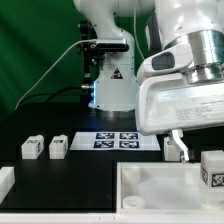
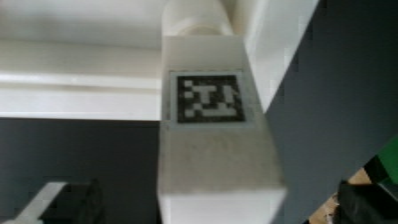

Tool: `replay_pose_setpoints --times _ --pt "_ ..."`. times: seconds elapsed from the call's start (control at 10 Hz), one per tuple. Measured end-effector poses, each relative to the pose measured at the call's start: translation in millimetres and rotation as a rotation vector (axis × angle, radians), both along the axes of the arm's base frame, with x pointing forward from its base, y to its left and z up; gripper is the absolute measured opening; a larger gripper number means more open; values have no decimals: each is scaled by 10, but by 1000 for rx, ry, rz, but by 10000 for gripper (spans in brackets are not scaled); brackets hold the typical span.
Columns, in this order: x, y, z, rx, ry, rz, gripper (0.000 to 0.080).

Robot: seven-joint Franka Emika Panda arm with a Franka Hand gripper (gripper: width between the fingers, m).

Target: Assemble one leg

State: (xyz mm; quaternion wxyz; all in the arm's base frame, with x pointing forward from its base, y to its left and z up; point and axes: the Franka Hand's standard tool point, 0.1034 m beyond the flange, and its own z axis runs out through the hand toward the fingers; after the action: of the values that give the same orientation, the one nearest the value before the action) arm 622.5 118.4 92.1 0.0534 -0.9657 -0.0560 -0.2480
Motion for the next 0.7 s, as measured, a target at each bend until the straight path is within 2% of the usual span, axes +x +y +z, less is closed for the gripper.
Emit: replay_pose_setpoints --times 0.1,0.2,0.5,0.7 --pt "-39 7 -61 1 57 6 649" --pt "-77 23 -99 4 176 21 649" --pt "-99 67 -97 21 493 33 649" --pt "-88 89 -97 16 616 58 649"
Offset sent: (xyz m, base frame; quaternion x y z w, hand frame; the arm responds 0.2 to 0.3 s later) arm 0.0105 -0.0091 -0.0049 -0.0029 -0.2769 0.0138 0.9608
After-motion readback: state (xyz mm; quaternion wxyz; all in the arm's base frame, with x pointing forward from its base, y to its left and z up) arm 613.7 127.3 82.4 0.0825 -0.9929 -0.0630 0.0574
